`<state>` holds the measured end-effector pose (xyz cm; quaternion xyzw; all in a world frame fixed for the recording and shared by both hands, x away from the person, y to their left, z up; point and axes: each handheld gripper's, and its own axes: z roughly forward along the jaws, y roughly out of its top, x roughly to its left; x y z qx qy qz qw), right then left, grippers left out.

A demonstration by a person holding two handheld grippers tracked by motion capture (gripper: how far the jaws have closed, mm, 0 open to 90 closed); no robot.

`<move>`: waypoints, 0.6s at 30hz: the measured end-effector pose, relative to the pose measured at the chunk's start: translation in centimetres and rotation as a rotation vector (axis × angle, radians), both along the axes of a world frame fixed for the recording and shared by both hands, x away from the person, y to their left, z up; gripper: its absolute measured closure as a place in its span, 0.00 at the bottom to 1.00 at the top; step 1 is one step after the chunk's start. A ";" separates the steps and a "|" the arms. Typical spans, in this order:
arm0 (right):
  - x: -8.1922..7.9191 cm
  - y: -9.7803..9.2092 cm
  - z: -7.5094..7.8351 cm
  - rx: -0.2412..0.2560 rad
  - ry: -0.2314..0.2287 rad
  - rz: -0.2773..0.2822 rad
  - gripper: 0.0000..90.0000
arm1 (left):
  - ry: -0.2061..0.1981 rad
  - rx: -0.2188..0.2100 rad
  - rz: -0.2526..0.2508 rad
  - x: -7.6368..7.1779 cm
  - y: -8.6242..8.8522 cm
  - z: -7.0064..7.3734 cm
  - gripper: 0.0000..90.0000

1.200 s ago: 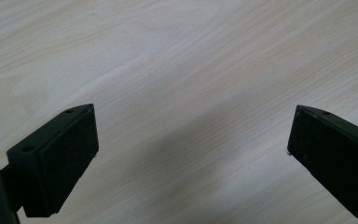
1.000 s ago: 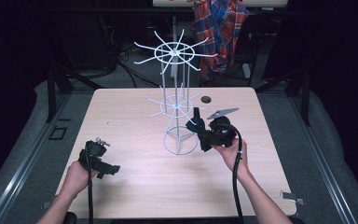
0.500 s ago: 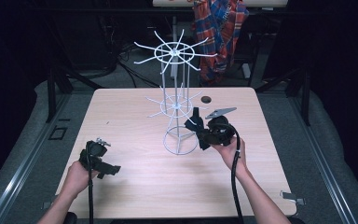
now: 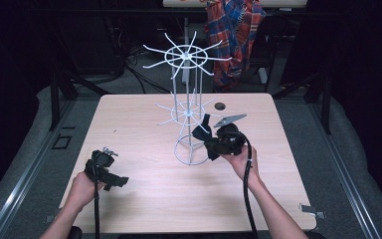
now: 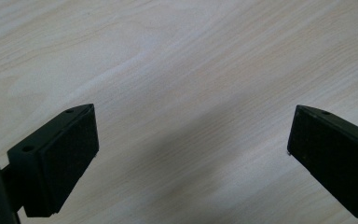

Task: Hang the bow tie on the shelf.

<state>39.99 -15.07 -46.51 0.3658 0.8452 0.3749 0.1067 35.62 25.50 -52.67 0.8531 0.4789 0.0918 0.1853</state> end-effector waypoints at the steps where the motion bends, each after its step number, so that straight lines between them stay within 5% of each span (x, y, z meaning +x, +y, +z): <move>1: 0.0 0.0 0.0 0.000 0.000 0.000 0.80 | 0.000 0.000 0.002 0.0 0.0 0.0 0.02; 18: 0.5 -0.6 -1.2 -0.037 0.027 -0.053 0.73 | 0.009 0.003 -0.008 0.0 -0.1 -0.1 0.02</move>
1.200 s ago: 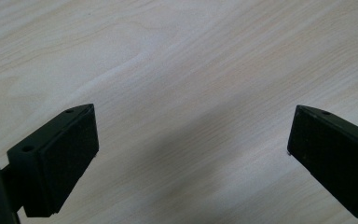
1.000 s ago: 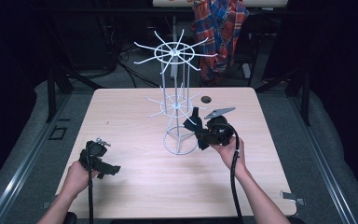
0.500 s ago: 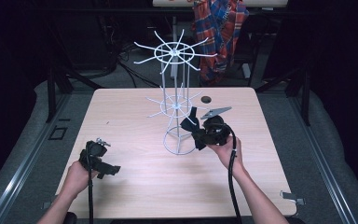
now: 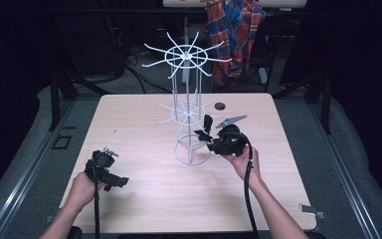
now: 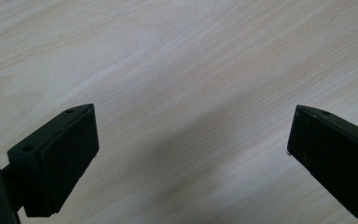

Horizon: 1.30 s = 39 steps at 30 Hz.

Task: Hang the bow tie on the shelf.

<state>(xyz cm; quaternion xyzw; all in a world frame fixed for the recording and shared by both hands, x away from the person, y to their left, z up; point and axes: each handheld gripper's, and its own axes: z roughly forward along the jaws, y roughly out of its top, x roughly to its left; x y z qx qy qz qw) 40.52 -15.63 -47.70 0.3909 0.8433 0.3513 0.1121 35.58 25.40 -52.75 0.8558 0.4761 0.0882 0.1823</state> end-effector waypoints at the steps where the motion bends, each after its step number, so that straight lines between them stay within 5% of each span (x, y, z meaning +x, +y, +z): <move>1: 0.0 0.0 0.0 0.000 0.000 0.000 0.73 | 0.000 0.000 0.000 0.0 0.0 0.0 0.02; 17: -0.3 -0.6 0.3 -0.001 0.020 -0.005 0.68 | 0.001 -0.007 -0.002 0.0 0.1 0.0 0.02; 23: -1.1 -1.3 1.3 0.005 0.021 -0.002 0.58 | 0.000 -0.009 -0.003 0.0 0.1 0.0 0.02; 29: -3.3 -3.7 2.7 -0.003 0.001 -0.025 0.41 | -0.002 -0.010 -0.003 0.0 0.1 0.1 0.02; 39: -6.3 -7.7 3.2 -0.021 -0.026 -0.097 0.30 | -0.006 -0.007 -0.002 -0.1 0.1 0.1 0.02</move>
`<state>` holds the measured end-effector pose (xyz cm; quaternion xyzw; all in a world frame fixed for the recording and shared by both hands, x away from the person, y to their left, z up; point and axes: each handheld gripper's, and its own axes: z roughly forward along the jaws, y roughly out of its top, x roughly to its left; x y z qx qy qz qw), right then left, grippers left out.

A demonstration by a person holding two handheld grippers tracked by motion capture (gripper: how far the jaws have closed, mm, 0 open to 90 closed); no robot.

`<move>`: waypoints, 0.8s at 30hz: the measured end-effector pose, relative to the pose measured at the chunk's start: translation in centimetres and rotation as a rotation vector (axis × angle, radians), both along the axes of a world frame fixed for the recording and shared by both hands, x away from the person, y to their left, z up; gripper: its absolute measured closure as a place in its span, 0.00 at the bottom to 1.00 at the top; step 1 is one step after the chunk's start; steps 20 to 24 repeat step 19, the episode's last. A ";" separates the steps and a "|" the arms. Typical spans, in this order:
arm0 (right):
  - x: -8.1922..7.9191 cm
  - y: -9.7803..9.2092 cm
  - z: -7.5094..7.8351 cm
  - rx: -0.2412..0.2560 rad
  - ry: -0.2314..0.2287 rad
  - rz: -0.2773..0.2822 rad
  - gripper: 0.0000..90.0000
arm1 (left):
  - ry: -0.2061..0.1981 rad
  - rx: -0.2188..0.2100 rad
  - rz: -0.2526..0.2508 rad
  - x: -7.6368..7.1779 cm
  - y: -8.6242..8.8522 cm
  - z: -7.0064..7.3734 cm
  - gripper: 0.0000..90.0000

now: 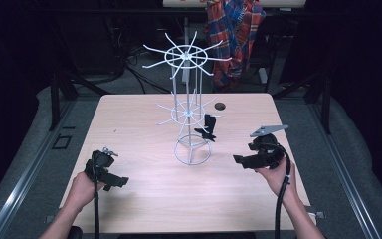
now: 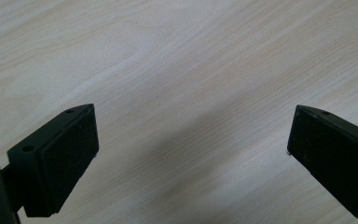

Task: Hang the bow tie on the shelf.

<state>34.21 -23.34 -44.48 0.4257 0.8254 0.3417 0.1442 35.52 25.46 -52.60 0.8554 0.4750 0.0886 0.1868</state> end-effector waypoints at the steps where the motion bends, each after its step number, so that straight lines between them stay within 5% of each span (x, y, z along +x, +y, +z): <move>1: -0.3 -0.4 -0.1 -0.005 0.001 -0.001 0.30 | -0.001 -0.001 -0.001 0.0 0.0 0.0 0.02; 10: -2.5 -3.8 -1.4 -0.037 0.041 -0.057 0.22 | -0.003 0.001 0.000 0.0 -0.2 0.0 0.02; 15: -3.8 -5.7 -3.0 -0.058 0.113 -0.087 0.17 | -0.006 0.006 -0.014 0.2 -0.7 -0.1 0.02; 19: -4.3 -6.5 -3.8 -0.064 0.159 -0.086 0.16 | 0.001 0.011 -0.017 0.3 -0.9 -0.1 0.02; 24: -4.3 -6.5 -3.8 -0.064 0.159 -0.086 0.16 | 0.001 0.011 -0.017 0.3 -0.9 -0.1 0.02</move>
